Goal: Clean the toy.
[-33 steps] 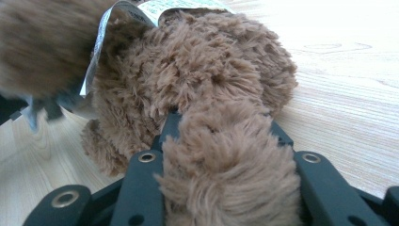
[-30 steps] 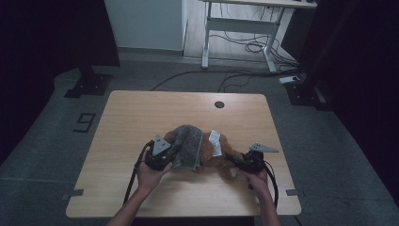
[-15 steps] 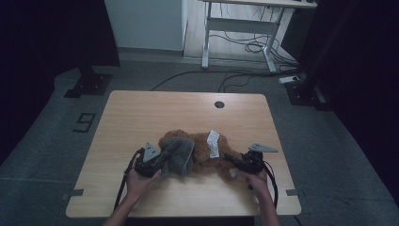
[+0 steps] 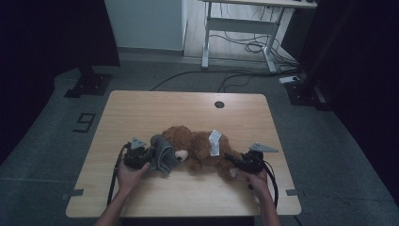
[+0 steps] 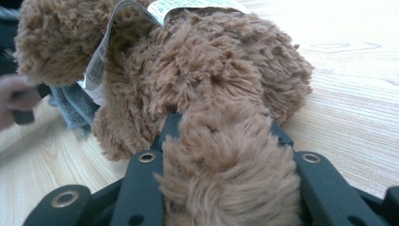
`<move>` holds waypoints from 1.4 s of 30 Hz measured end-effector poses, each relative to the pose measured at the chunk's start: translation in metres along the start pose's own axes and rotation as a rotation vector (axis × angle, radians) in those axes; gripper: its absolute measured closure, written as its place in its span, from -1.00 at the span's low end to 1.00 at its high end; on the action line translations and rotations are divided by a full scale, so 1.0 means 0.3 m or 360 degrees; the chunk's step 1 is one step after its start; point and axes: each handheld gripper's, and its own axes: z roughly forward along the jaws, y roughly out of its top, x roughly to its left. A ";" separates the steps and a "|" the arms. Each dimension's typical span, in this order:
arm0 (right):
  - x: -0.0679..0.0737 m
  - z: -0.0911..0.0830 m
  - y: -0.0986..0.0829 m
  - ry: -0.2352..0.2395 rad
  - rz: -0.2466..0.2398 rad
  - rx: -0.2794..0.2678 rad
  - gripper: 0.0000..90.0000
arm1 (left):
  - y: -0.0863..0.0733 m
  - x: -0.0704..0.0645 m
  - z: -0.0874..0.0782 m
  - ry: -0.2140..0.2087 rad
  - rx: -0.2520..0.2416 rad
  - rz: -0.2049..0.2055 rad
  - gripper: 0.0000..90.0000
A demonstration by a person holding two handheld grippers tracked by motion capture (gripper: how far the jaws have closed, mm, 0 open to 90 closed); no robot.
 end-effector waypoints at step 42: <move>0.017 0.003 0.001 0.0004 -0.0051 0.0008 0.34 | 0.287 -0.146 0.094 -0.0229 0.0108 0.0154 0.75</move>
